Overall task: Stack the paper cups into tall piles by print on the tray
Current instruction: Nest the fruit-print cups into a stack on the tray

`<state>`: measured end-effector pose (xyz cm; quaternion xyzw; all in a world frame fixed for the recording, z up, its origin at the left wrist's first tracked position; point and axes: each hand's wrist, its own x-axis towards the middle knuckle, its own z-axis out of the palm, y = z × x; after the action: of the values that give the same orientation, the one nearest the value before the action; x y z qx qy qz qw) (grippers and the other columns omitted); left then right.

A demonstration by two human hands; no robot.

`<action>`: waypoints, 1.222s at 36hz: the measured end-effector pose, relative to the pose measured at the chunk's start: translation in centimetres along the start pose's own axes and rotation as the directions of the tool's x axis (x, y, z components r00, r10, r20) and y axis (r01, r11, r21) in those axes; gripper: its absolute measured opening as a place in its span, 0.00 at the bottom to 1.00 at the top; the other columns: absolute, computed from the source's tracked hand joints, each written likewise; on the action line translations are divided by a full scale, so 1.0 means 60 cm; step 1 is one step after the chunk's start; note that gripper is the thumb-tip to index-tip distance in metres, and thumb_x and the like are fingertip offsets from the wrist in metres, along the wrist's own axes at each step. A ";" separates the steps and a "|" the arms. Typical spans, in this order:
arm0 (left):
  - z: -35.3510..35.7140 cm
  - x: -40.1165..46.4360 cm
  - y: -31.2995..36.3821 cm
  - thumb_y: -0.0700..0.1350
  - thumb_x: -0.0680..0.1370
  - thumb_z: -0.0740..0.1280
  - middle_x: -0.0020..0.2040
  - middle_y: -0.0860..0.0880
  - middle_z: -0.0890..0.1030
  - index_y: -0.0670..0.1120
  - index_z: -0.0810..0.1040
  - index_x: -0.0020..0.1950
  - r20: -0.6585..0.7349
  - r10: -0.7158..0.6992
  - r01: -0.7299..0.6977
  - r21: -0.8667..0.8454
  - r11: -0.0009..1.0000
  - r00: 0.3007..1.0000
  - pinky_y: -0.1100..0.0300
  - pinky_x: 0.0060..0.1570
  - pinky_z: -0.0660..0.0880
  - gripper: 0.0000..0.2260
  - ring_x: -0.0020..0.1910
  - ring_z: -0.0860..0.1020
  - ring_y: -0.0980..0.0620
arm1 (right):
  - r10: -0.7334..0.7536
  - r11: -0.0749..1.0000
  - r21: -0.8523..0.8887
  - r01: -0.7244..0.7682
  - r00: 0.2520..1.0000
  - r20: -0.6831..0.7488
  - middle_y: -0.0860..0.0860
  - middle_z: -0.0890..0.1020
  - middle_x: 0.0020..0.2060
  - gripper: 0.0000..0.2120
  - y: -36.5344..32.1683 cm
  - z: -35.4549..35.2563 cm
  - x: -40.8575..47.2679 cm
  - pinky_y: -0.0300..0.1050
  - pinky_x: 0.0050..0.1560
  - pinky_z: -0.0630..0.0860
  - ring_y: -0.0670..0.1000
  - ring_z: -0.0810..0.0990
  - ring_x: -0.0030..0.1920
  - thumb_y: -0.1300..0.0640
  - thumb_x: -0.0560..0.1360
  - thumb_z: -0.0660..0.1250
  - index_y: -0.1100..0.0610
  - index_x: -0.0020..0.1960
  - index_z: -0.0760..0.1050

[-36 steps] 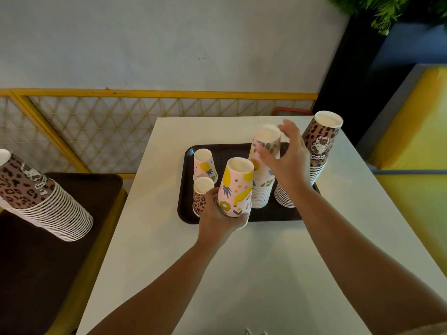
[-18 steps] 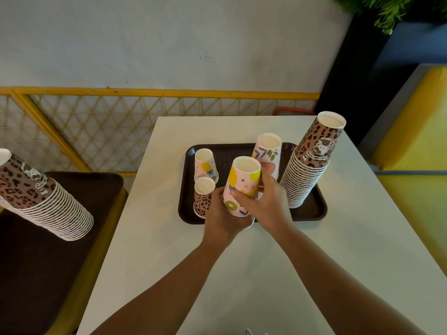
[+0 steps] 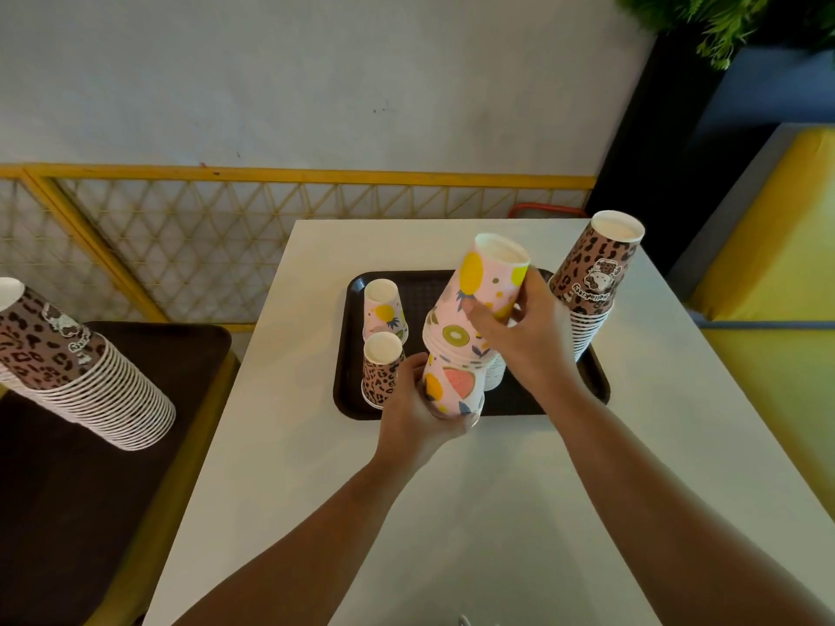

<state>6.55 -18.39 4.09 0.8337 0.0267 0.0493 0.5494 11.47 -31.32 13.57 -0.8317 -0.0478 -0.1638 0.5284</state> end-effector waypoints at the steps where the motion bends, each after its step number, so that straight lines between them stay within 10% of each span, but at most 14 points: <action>1: 0.000 0.000 0.000 0.45 0.60 0.81 0.59 0.51 0.77 0.44 0.67 0.66 -0.001 0.001 -0.001 0.009 1.000 1.000 0.78 0.46 0.72 0.39 0.57 0.76 0.56 | -0.019 1.000 0.008 0.019 1.000 -0.021 0.47 0.82 0.46 0.24 -0.009 -0.005 0.007 0.38 0.43 0.79 0.46 0.81 0.46 0.49 0.65 0.74 0.57 0.57 0.73; 15: -0.002 0.000 0.003 0.46 0.61 0.80 0.59 0.52 0.77 0.44 0.67 0.65 -0.024 0.023 -0.022 0.049 0.999 0.999 0.82 0.44 0.69 0.37 0.54 0.74 0.60 | -0.196 0.979 -0.006 0.204 0.930 -0.310 0.51 0.80 0.52 0.30 -0.050 -0.045 0.098 0.46 0.49 0.79 0.49 0.79 0.51 0.45 0.64 0.70 0.60 0.60 0.70; 24: -0.003 0.001 0.005 0.46 0.62 0.80 0.56 0.54 0.76 0.46 0.67 0.65 -0.039 0.022 -0.022 0.018 1.000 0.999 0.81 0.44 0.70 0.36 0.51 0.75 0.63 | -0.147 0.971 -0.210 0.114 0.978 -0.150 0.55 0.76 0.61 0.35 0.025 -0.012 0.089 0.49 0.55 0.77 0.52 0.76 0.59 0.50 0.67 0.74 0.60 0.69 0.65; 29: -0.005 0.003 0.006 0.44 0.63 0.79 0.55 0.56 0.73 0.45 0.66 0.66 -0.033 0.028 -0.027 0.011 1.000 0.999 0.83 0.44 0.68 0.36 0.51 0.73 0.65 | -0.184 0.974 -0.171 0.150 0.962 -0.202 0.55 0.65 0.70 0.44 0.017 -0.008 0.048 0.40 0.62 0.66 0.51 0.67 0.69 0.39 0.67 0.68 0.57 0.74 0.54; 36: -0.002 0.005 0.009 0.42 0.61 0.80 0.50 0.59 0.76 0.48 0.68 0.61 -0.039 0.005 -0.007 -0.055 0.998 0.999 0.78 0.42 0.71 0.33 0.48 0.76 0.68 | -0.187 0.977 -0.111 0.181 0.981 -0.044 0.54 0.73 0.59 0.39 0.023 0.022 -0.040 0.18 0.53 0.61 0.42 0.68 0.58 0.39 0.64 0.67 0.60 0.68 0.65; 44: 0.001 0.011 0.007 0.47 0.60 0.80 0.55 0.62 0.75 0.49 0.67 0.65 0.005 0.000 0.001 -0.116 0.993 1.000 0.59 0.53 0.78 0.38 0.55 0.76 0.61 | -0.028 0.997 -0.070 0.035 0.995 0.099 0.49 0.73 0.62 0.39 0.038 0.044 -0.073 0.28 0.54 0.71 0.46 0.73 0.61 0.50 0.66 0.75 0.55 0.70 0.62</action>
<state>7.21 -18.56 4.50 0.8006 0.0228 0.0486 0.5968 8.49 -29.53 9.18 -0.8563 -0.0809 -0.1330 0.4925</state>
